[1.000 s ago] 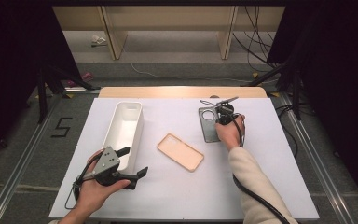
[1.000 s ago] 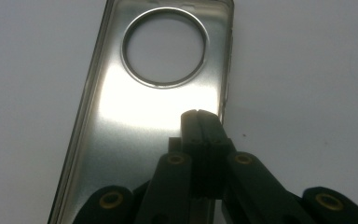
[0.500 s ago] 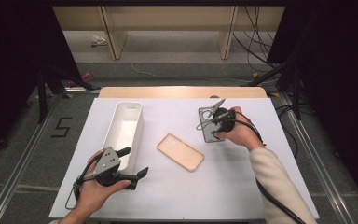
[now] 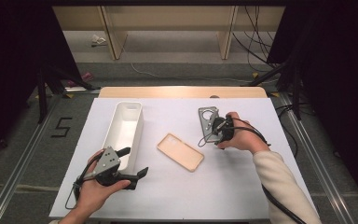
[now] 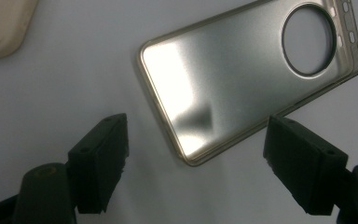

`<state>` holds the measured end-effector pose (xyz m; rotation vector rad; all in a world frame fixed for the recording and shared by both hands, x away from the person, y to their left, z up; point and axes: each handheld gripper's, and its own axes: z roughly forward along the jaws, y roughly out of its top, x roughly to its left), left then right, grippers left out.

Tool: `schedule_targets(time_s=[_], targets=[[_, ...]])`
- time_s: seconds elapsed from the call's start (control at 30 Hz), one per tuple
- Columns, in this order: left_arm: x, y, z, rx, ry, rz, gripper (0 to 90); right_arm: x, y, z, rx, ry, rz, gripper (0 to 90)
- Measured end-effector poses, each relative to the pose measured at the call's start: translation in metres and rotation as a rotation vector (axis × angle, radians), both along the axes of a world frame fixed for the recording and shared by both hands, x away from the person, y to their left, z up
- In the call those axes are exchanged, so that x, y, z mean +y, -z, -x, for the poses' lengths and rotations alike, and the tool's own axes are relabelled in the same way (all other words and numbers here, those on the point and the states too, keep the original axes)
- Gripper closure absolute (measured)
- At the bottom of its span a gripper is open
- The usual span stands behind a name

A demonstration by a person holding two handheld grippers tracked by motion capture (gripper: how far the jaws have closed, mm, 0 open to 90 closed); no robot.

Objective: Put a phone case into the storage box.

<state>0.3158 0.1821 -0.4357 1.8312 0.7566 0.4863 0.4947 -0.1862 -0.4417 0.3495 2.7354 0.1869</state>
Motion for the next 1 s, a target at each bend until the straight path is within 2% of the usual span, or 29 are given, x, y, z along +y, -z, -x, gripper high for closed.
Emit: schedule_targets(time_s=[0.1,0.13,0.17,0.27,0.47,0.6,1.0], targets=[[0.000,0.000,0.000,-0.001,0.000,0.000,7.2,0.001,0.001,0.001,-0.004,-0.016,0.020,23.4],[0.000,0.000,0.000,-0.001,0.000,0.000,7.2,0.001,0.002,0.001,-0.011,-0.031,0.044,23.4],[0.000,0.000,0.000,-0.001,0.000,0.001,7.2,0.001,0.002,0.001,-0.011,-0.031,0.044,23.4],[0.000,0.000,0.000,0.000,-0.001,0.000,7.2,0.003,0.004,0.000,-0.011,-0.056,0.087,23.7],[0.000,0.000,0.000,0.001,-0.001,0.001,7.2,0.005,0.008,-0.003,-0.036,-0.067,0.104,25.1],[0.000,0.000,0.000,0.001,0.000,0.001,7.2,0.008,0.011,-0.006,-0.024,-0.076,0.113,25.2],[0.000,0.000,0.000,0.001,0.002,0.001,7.2,0.018,0.014,-0.013,-0.027,-0.109,0.134,27.6]])
